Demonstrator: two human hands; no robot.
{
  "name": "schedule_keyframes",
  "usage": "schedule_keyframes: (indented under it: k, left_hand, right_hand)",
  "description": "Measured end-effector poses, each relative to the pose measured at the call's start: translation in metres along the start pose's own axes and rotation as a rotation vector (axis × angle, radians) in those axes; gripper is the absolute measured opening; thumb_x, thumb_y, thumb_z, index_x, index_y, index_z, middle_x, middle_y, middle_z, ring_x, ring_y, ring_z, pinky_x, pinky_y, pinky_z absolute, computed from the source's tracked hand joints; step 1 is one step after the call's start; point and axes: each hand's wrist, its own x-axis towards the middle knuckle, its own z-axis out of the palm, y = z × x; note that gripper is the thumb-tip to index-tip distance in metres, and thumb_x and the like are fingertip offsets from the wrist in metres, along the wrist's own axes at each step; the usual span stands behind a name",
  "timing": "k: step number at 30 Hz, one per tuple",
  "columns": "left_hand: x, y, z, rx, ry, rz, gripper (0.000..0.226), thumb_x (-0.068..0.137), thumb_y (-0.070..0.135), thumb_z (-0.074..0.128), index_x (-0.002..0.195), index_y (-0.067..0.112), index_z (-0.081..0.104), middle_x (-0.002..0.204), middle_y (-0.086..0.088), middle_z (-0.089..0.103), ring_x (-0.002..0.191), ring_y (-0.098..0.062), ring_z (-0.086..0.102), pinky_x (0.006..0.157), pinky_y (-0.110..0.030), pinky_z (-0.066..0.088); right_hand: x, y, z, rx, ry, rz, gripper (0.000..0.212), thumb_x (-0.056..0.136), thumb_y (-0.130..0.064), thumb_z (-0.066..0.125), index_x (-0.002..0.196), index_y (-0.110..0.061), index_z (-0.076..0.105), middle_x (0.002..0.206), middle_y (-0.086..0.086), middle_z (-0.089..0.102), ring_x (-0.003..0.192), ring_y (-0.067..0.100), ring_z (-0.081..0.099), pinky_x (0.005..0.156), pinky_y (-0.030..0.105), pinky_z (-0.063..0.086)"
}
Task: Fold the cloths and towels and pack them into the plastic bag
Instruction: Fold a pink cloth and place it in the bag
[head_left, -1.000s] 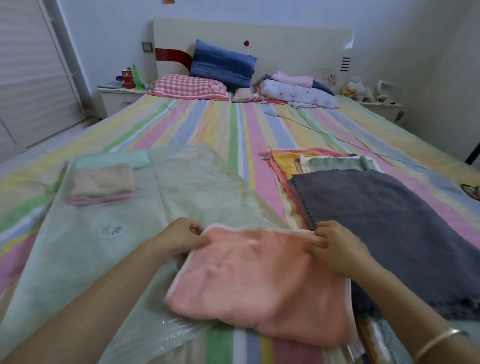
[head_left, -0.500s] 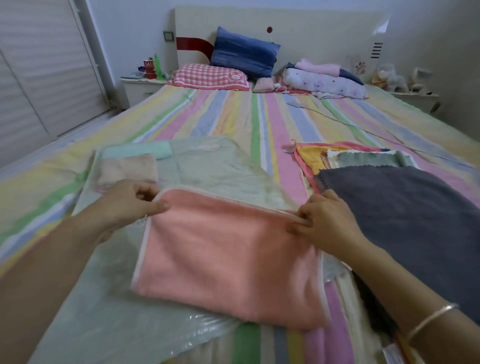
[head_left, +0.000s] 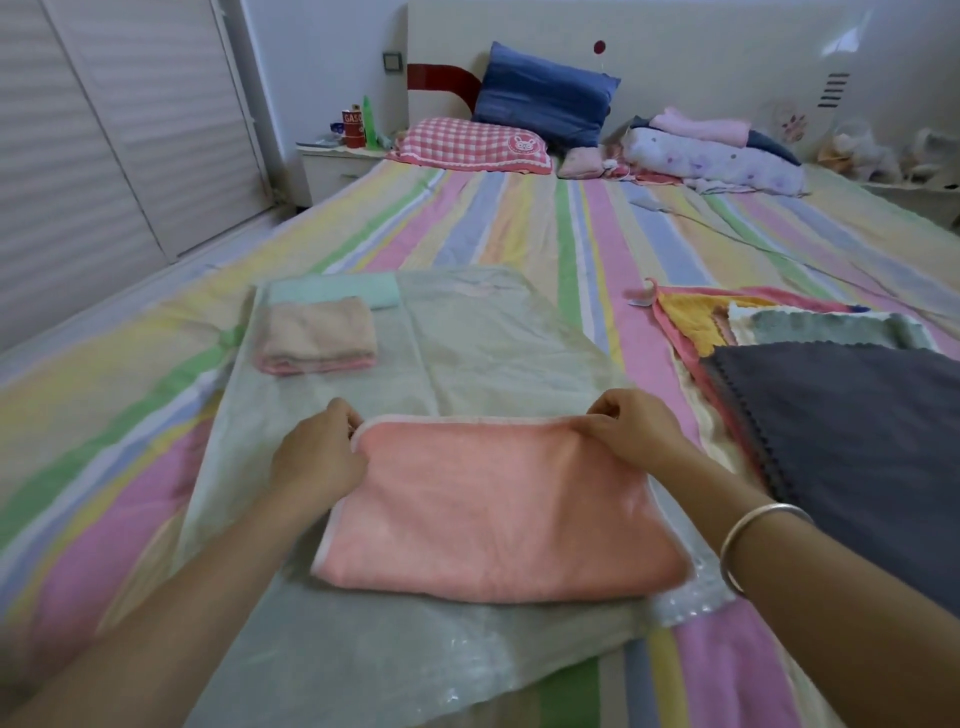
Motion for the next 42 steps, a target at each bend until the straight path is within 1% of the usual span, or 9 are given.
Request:
schedule_keyframes:
  k: [5,10,17,21,24,27,32,38,42]
  left_hand:
    - [-0.03,0.035,0.006,0.062,0.161,0.379,0.052,0.078,0.011,0.066,0.128,0.016,0.054,0.132,-0.007,0.052,0.12,-0.03,0.051,0.099,-0.042,0.041]
    - [-0.066,0.078,0.03,0.114,-0.263,0.721,0.068,0.087,0.055,0.008,0.152,0.034,0.016,0.162,0.008,0.006,0.149,-0.012,0.005,0.121,-0.034,-0.002]
    - [-0.071,0.084,0.061,0.346,-0.308,0.637,0.085,0.078,0.083,-0.001,0.15,0.04,-0.014,0.16,0.006,-0.02,0.147,-0.019,-0.021,0.114,-0.061,-0.007]
    - [-0.072,0.089,0.061,0.386,-0.322,0.611,0.098,0.07,0.092,0.006,0.149,0.039,-0.018,0.159,0.006,-0.023,0.146,-0.02,-0.024,0.112,-0.063,-0.009]
    - [-0.071,0.091,0.056,0.312,-0.327,0.63,0.091,0.078,0.081,0.023,0.151,0.039,-0.01,0.162,0.005,-0.012,0.149,-0.02,-0.014,0.115,-0.059,-0.006]
    - [-0.064,0.084,0.039,-0.338,-0.274,0.536,0.058,0.086,0.033,0.045,0.144,0.031,0.039,0.149,0.002,0.043,0.138,-0.014,0.038,0.117,-0.041,0.026]
    - [-0.044,0.042,-0.014,-1.046,-0.294,-0.299,0.03,0.101,0.016,0.038,0.101,0.009,0.068,0.09,-0.008,0.074,0.067,-0.015,0.071,0.053,-0.026,0.056]
    - [-0.034,-0.004,-0.027,-0.958,-0.536,-0.426,0.049,0.093,0.055,0.049,0.104,0.012,0.069,0.089,-0.008,0.074,0.075,-0.021,0.069,0.063,-0.029,0.055]
    - [-0.039,-0.001,-0.018,-0.858,-0.403,-0.234,0.024,0.085,0.011,0.07,0.109,0.015,0.069,0.088,-0.004,0.076,0.079,-0.018,0.072,0.072,-0.031,0.055]
  right_hand:
    - [-0.02,-0.003,0.003,-0.089,0.152,0.024,0.032,0.086,-0.037,0.064,0.111,-0.018,0.058,0.116,0.003,0.055,0.106,0.024,0.055,0.079,0.033,0.04]
    - [-0.069,-0.002,-0.005,-0.225,0.089,0.245,0.058,0.094,-0.062,0.036,0.122,-0.012,0.044,0.124,0.01,0.055,0.111,0.033,0.055,0.083,0.038,0.04]
    - [-0.096,0.013,-0.017,0.009,-0.153,0.346,0.044,0.092,-0.053,0.049,0.103,-0.012,0.061,0.084,-0.003,0.06,0.081,0.019,0.06,0.079,0.038,0.054]
    - [-0.097,0.011,-0.023,0.282,-0.13,0.367,0.027,0.092,-0.034,0.058,0.11,-0.014,0.065,0.102,0.001,0.065,0.084,0.016,0.059,0.065,0.027,0.046]
    - [-0.099,-0.018,-0.031,0.563,-0.135,0.343,0.025,0.092,-0.027,0.059,0.116,-0.021,0.063,0.106,0.002,0.067,0.086,0.016,0.065,0.061,0.027,0.049]
    - [-0.1,-0.063,-0.035,0.72,-0.195,0.212,0.024,0.091,-0.024,0.058,0.114,-0.027,0.062,0.096,0.002,0.071,0.074,0.014,0.069,0.055,0.026,0.052]
    - [-0.102,-0.135,0.005,0.753,-0.391,0.085,0.03,0.091,-0.023,0.062,0.121,-0.021,0.06,0.086,0.001,0.068,0.059,0.007,0.063,0.043,0.021,0.048]
    - [-0.119,-0.153,0.074,0.69,-0.625,0.037,0.052,0.093,-0.018,0.06,0.141,-0.015,0.041,0.077,0.001,0.068,0.052,0.01,0.063,0.051,0.023,0.054]
    - [-0.129,-0.135,0.076,0.564,-0.473,-0.124,0.035,0.091,-0.014,0.056,0.124,-0.024,0.058,0.086,-0.004,0.072,0.072,0.01,0.067,0.073,0.034,0.059]
